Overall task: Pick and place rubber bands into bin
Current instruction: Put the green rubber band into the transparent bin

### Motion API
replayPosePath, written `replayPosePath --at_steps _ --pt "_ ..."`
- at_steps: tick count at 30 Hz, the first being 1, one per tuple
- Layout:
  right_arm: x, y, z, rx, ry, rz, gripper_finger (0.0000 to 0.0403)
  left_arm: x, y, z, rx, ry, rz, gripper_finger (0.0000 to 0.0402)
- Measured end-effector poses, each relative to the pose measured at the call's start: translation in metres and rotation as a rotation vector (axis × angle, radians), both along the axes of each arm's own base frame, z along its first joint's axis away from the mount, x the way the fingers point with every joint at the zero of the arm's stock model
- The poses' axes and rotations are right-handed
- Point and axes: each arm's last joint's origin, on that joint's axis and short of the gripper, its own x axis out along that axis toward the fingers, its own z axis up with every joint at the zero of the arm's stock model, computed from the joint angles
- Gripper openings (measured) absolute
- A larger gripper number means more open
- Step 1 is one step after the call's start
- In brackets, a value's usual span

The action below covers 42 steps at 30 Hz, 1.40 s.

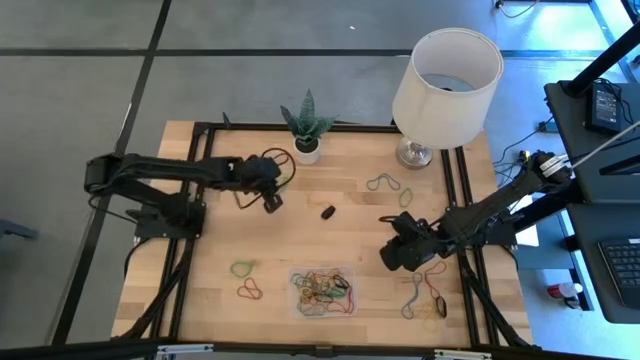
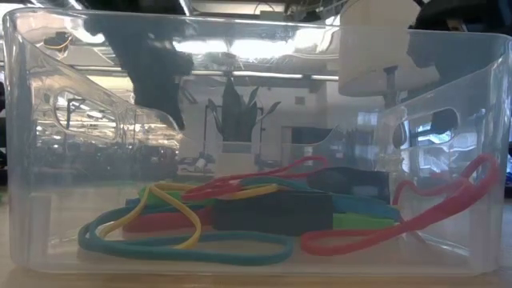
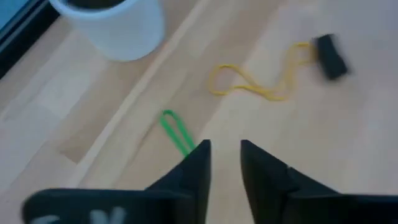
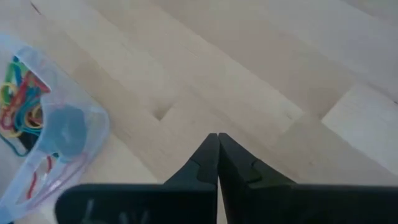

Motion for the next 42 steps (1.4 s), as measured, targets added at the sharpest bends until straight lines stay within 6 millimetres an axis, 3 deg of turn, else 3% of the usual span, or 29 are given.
replayPosePath --at_steps 5,11,21,25,29,34,42 --pt "0.002 0.001 0.001 0.01 -0.018 -0.004 0.0006 0.006 0.023 -0.023 0.0 0.076 0.179 0.0133" --pt "0.003 0.002 -0.001 0.031 -0.029 -0.038 0.0006 0.018 0.038 -0.054 -0.041 0.141 0.194 0.0147" --pt "0.003 0.002 -0.001 0.034 -0.026 -0.047 0.0007 0.031 0.043 -0.086 -0.092 0.192 0.142 0.0132" --pt "0.003 0.002 -0.001 0.031 -0.023 -0.046 0.0007 0.032 0.043 -0.091 -0.116 0.211 0.111 0.0085" --pt "0.002 0.001 -0.001 0.027 -0.016 -0.046 0.0007 0.032 0.039 -0.088 -0.118 0.209 0.102 0.0013" --pt "0.001 0.0 -0.002 0.015 0.002 -0.045 0.0007 0.025 0.026 -0.072 -0.148 0.256 0.024 0.0002" --pt "-0.002 0.001 -0.003 -0.067 0.043 0.091 0.0007 0.033 -0.009 -0.009 -0.089 0.145 -0.109 0.0002"
